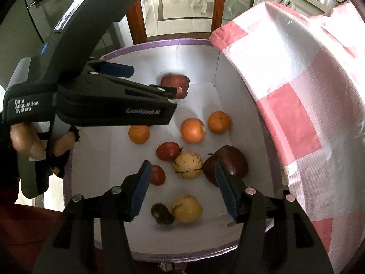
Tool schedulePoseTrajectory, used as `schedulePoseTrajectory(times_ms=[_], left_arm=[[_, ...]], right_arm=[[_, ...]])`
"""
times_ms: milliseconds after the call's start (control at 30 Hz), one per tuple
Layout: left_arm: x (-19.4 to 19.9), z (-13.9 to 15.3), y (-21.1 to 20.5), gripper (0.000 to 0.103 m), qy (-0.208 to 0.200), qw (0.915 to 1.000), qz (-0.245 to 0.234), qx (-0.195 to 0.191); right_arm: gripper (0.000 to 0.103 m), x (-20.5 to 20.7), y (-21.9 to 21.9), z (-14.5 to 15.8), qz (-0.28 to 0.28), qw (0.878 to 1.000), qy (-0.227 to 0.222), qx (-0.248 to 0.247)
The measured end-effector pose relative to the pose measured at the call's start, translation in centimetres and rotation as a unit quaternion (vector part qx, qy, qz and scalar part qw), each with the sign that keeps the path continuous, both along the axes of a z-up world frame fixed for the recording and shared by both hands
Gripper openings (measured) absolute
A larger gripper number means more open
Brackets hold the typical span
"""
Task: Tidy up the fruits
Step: 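Move both open tools back over the last two fruits on the table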
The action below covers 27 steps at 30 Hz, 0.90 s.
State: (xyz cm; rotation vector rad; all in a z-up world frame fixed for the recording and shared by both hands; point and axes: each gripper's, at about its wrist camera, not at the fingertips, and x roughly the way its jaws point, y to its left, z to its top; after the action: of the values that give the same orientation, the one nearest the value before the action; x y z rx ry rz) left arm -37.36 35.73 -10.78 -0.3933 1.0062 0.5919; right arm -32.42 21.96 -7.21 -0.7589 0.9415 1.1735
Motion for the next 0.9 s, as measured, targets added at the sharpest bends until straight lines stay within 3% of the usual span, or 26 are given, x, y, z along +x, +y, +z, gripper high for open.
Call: schedulePoseTrajectory(times_ms=[200, 500, 700, 900], left_arm=[[0.5, 0.5, -0.3, 0.08, 0.001, 0.9999, -0.006, 0.01], [1.0, 3.8, -1.0, 0.082, 0.003, 0.9982, -0.018, 0.057], [2.4, 7.9, -1.9, 0.086, -0.011, 0.9937, -0.027, 0.108], [6.7, 14.3, -4.9, 0.101, -0.061, 0.9777, -0.067, 0.189]], right_arm=[[0.058, 0.0, 0.1, 0.7, 0.002, 1.0, 0.001, 0.015], [0.059, 0.2, -0.9, 3.6, -0.001, 0.998, 0.009, 0.069], [0.069, 1.5, -3.0, 7.8, -0.021, 0.989, 0.029, 0.143], [0.081, 5.0, -7.8, 12.8, -0.082, 0.972, -0.004, 0.22]])
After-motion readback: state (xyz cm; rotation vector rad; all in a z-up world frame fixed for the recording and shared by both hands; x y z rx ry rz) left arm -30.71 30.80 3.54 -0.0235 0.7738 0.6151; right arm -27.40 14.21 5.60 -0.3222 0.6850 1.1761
